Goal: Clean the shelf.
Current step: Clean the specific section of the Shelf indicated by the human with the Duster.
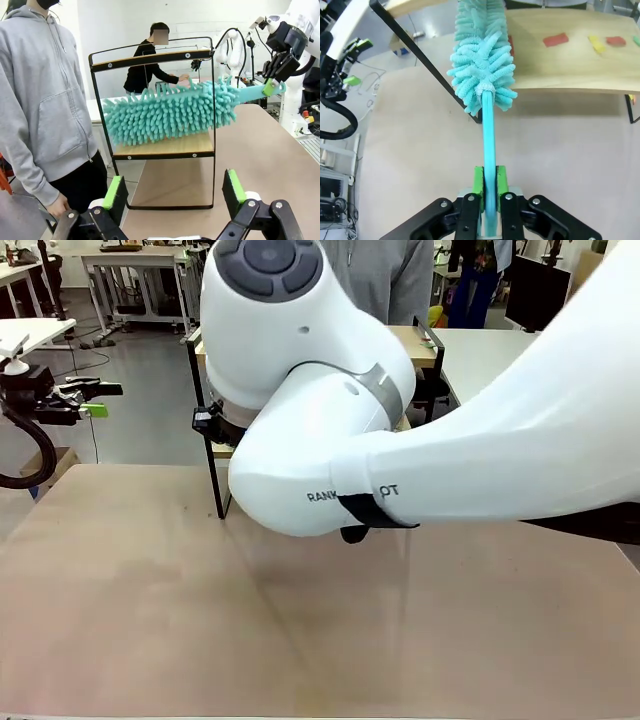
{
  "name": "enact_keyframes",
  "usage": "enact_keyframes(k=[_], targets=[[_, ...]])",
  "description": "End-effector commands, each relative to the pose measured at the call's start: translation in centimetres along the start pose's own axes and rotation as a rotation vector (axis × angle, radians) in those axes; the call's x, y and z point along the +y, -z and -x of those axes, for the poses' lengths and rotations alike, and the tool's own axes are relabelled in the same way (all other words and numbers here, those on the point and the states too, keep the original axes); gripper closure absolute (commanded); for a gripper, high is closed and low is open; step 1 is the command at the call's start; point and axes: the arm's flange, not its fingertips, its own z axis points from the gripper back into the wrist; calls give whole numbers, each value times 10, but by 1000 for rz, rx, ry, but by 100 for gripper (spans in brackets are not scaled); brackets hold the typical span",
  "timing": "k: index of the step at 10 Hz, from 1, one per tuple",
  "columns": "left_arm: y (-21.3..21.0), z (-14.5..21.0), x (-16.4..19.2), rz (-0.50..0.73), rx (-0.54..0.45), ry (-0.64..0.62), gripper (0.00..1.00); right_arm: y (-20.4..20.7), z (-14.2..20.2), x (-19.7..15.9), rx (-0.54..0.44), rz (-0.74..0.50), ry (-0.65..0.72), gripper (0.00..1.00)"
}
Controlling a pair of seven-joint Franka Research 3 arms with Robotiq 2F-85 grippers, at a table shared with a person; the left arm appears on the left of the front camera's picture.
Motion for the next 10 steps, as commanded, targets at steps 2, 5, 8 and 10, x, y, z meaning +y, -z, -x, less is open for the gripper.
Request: enact_keyframes(k=[2,5,8,10], targets=[[0,-2,-2,3,2,11,0,34,-9,26,14,-9,46,87],[0,-2,-2,3,2,11,0,18,6,3,26,6,17,87],[0,-2,-2,3,2,11,0,20,5,5,30,3,25,87],[0,-2,-2,3,2,11,0,18,-10,-25,64,28,77,87]])
